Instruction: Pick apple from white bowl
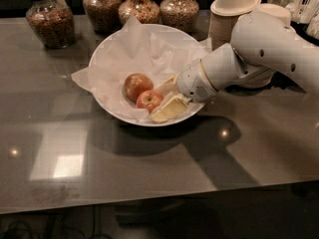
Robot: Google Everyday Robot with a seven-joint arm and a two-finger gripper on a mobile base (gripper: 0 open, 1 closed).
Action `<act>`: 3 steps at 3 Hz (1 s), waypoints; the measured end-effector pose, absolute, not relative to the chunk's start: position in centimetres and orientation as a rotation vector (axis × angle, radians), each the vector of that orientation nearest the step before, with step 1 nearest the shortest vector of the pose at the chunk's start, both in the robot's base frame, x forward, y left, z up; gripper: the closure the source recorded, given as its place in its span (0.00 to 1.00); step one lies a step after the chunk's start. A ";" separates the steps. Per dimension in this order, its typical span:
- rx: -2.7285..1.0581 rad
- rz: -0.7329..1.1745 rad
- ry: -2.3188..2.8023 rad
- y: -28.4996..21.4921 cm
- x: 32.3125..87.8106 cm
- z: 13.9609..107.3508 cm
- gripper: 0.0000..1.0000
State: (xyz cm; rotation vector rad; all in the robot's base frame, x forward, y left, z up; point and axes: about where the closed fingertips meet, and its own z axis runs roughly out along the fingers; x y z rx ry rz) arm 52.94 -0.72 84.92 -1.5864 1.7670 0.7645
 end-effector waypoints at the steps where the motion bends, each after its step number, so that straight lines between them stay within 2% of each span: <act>1: -1.586 0.765 1.767 -0.7 52.9 84.9 0.89; 2: -1.586 0.765 1.767 -0.7 52.9 84.9 1.00; 3: -1.588 0.765 1.764 -0.6 52.9 85.0 1.00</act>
Offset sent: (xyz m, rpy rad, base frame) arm 0.0000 0.0000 0.0000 0.0000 0.0000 0.0000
